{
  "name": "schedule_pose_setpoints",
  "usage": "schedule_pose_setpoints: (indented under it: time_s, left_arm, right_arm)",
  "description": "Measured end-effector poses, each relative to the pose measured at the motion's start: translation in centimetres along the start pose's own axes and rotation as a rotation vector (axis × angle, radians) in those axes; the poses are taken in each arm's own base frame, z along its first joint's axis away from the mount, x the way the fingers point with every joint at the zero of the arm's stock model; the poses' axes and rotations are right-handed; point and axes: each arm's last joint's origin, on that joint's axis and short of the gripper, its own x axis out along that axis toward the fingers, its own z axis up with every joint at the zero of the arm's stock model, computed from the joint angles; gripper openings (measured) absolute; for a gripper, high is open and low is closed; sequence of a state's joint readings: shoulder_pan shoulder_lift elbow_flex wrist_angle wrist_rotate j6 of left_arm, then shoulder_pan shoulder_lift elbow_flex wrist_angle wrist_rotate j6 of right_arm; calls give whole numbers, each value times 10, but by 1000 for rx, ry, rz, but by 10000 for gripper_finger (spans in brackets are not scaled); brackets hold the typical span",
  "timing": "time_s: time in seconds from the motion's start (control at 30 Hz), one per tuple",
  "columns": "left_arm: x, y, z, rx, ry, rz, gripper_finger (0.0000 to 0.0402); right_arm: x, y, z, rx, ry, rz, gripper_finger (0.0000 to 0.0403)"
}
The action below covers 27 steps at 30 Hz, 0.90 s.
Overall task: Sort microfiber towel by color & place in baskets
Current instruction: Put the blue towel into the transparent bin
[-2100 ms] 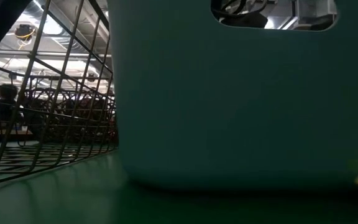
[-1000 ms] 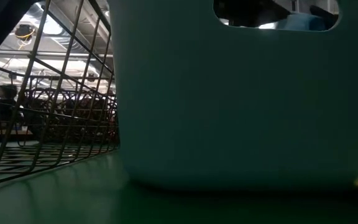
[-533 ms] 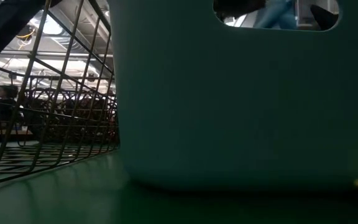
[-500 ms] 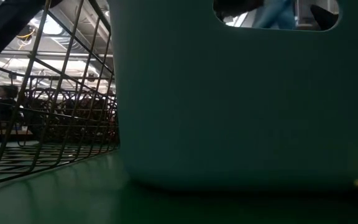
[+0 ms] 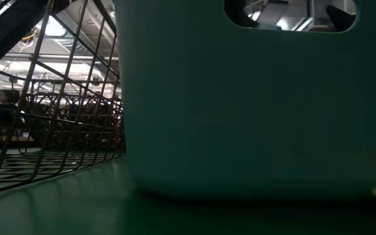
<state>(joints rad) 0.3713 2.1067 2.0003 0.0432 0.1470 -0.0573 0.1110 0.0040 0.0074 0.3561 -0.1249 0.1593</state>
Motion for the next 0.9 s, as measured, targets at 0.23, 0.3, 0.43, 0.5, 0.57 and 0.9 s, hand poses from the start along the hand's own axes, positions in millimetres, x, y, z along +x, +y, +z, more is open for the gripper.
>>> schedule_pose_setpoints:
  time_s: [0.23, 0.3, 0.43, 0.5, 0.57, 0.9]
  left_arm:
    - [-4, 6, -26, 38, 271, 69, 0]
    - [-5, 6, -30, 58, 311, 99, 0]
    - [-5, 2, -31, 69, 328, 139, 0]
    - [-4, 0, -31, 72, 321, 137, 0]
    - [-4, -3, -30, 74, 308, 132, 0]
    - [11, -10, -31, 87, 167, 115, 47]
  right_arm:
    - [0, 0, -1, 1, 6, -1, 205]
    - [0, 0, -2, 2, 15, -2, 205]
    - [0, 0, -2, 2, 17, -3, 205]
    - [0, 0, -2, 2, 16, -2, 205]
    - [0, 0, -2, 2, 16, -2, 205]
    - [0, 0, -1, 2, 15, -3, 205]
